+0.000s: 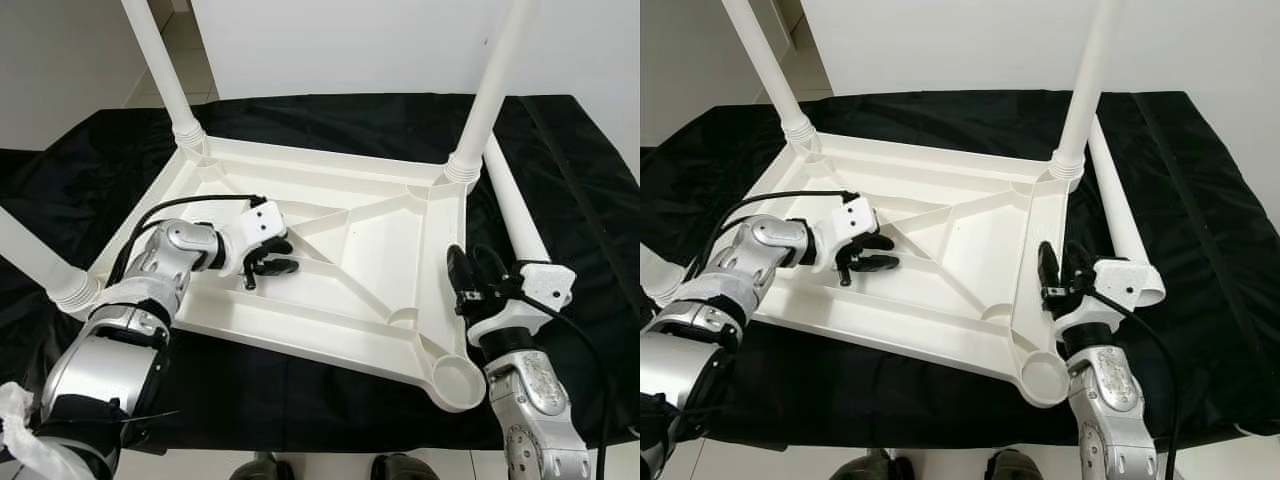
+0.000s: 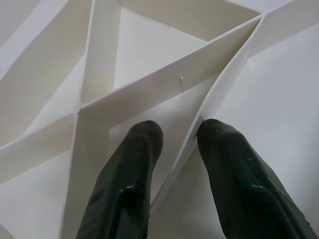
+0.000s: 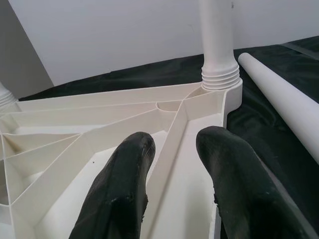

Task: Building children table

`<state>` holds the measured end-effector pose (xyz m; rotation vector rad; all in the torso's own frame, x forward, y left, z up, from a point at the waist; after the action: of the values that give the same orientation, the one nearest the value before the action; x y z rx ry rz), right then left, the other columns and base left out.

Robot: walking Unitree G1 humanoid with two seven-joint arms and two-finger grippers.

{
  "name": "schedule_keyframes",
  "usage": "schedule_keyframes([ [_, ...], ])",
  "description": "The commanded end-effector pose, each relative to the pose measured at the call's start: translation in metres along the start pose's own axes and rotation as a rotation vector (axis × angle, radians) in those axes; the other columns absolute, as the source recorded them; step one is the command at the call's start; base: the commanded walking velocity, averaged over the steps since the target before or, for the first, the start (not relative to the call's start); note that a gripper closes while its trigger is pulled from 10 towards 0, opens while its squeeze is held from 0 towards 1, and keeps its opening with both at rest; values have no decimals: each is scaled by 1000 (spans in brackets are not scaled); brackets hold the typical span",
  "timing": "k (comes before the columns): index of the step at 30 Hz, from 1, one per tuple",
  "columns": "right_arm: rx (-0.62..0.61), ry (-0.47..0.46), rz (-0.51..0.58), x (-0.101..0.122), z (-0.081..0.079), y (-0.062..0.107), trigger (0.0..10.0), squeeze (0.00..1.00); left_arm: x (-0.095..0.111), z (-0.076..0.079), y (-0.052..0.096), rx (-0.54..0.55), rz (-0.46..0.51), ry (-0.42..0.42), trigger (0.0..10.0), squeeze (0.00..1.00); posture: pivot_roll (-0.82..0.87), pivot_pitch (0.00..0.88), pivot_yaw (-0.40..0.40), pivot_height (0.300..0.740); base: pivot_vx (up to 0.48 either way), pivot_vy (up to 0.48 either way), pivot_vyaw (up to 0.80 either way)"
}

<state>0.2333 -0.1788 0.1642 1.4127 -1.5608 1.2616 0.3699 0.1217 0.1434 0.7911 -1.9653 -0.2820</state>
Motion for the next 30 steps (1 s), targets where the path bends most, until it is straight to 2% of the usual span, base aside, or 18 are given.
schedule_keyframes([
  [1, 1, -12, -18, -3, -1, 0, 10000, 0, -10, 5, -2, 39, -48, 26, 9059, 0, -69, 67, 93, 740, 0, 0, 0],
  [2, -4, -13, -18, -3, 0, 2, 10000, 0, -8, 7, -5, 35, -46, 31, 157, 0, -75, 69, 97, 740, 0, 0, 0],
  [18, -9, -10, -12, -3, 0, 2, 10000, 0, -1, 10, -10, 24, -32, 21, 0, 0, -77, 67, 104, 740, 0, 0, 0],
  [19, -9, -11, -11, -2, 0, 2, 10000, 0, -1, 10, -10, 24, -34, 7, 784, 0, -77, 69, 104, 740, 0, 0, 0],
  [20, -10, -12, -10, -2, 0, 2, 10000, 0, -1, 10, -9, 19, -37, -13, 4471, 0, -77, 68, 104, 740, 0, 0, 0],
  [21, -10, -12, -10, -2, 0, 2, 10000, 0, -1, 10, -9, 19, -37, -13, 4471, 0, -77, 68, 104, 740, 0, 0, 0],
  [22, -10, -13, -10, -3, 0, 2, 10000, 0, -2, 11, -8, 7, -45, -44, 10000, 0, -75, 68, 103, 740, 0, 0, 0],
  [26, -11, -12, -10, -3, 0, 2, 10000, 0, -1, 11, -6, -5, -34, -44, 10000, 0, -76, 68, 103, 740, 0, 0, 0],
  [27, -10, -13, -9, -3, 0, 2, 10000, 0, 0, 10, -4, -9, -9, -21, 10000, 1000, -75, 68, 101, 740, 0, 0, 0],
  [30, -10, -14, -9, -3, 0, 2, 10000, 0, 2, 8, -1, -18, 5, -20, 10000, 1000, -75, 68, 101, 740, 0, 0, 0],
])
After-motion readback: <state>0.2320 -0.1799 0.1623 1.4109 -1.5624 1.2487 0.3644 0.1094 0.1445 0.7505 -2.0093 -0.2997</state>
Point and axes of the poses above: a point about 5 cm out from each wrist's last joint towards the gripper, its own y axis pointing back from the gripper into the wrist, its own x axis along the axis of the wrist's last joint, z = x × y, the point moved 1 cm from there along -y, pointing out of the wrist towards the gripper, and after that the axes turned 13 degrees about -y, right-handed, at the moved point
